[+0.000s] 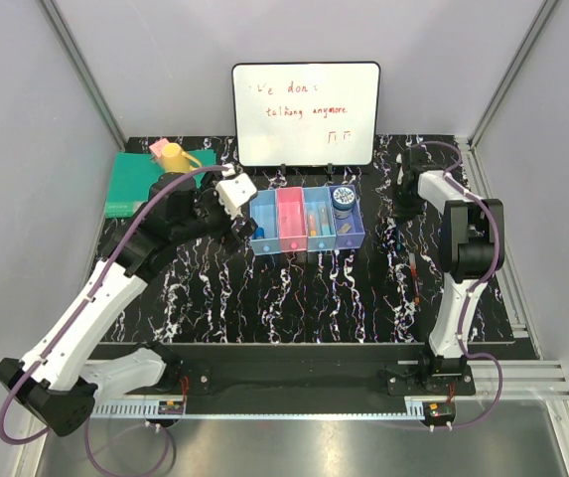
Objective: Sort the stationery into containers
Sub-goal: Pick up the pen from the center of the board.
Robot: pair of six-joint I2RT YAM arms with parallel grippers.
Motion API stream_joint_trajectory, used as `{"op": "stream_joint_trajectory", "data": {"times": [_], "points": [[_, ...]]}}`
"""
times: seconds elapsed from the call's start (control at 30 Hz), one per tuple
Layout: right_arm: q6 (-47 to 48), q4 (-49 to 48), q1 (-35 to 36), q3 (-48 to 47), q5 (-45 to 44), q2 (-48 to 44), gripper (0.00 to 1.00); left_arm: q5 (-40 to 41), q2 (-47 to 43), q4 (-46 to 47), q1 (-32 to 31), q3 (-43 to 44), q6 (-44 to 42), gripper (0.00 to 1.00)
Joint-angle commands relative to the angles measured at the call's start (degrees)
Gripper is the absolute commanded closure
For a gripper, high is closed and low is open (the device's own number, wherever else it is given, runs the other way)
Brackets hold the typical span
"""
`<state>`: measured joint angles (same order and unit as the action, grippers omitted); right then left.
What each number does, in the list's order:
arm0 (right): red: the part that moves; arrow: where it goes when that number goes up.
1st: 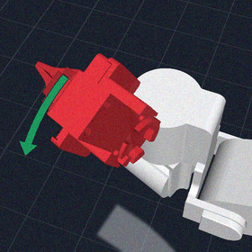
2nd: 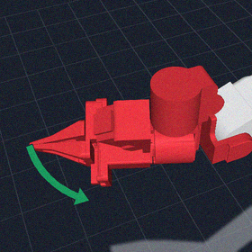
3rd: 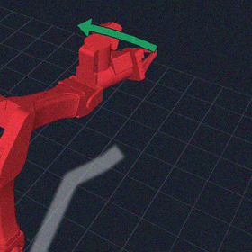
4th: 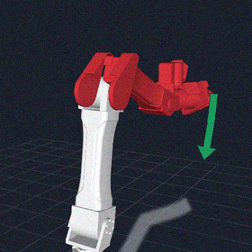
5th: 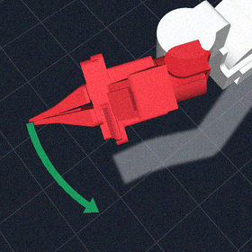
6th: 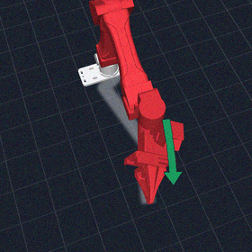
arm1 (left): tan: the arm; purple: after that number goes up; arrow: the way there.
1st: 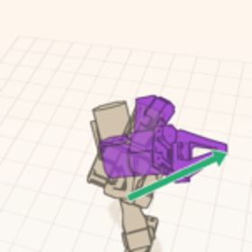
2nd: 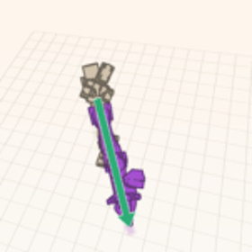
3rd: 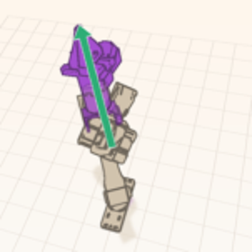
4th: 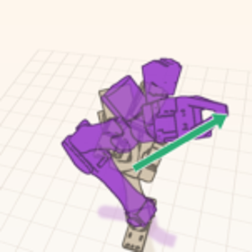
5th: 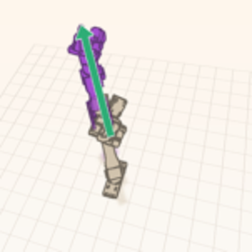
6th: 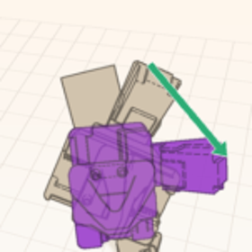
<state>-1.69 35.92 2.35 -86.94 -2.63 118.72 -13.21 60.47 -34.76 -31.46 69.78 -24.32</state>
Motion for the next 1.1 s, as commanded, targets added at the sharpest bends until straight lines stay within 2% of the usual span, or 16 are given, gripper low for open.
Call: {"op": "stream_joint_trajectory", "data": {"times": [0.0, 0.27, 0.5, 0.83, 1.07], "points": [[1.4, 1.2, 0.9, -4.1, -1.7, -4.6, 1.00, -0.1, -1.4, 3.1, -0.3, -1.0, 0.9, 0.01], [3.8, 2.8, 0.9, -7.2, -1.8, -5.8, 1.00, -0.4, -1.8, 3.2, -0.3, -1.2, 1.1, 0.01], [2.2, 7.6, 1.3, -15.9, 1.2, -5.2, 1.00, 0.2, -2.6, 3.2, -0.3, -1.8, 0.7, 0.01], [-5.1, 10.9, 4.6, -27.0, 14.9, -4.5, 1.00, 0.6, -4.9, 3.2, -0.3, -3.7, 0.8, 0.01], [-9.4, 11.9, 8.7, -32.5, 19.2, -2.3, 1.00, 1.1, -5.9, 3.1, -0.3, -4.2, 0.7, 0.01]]}}
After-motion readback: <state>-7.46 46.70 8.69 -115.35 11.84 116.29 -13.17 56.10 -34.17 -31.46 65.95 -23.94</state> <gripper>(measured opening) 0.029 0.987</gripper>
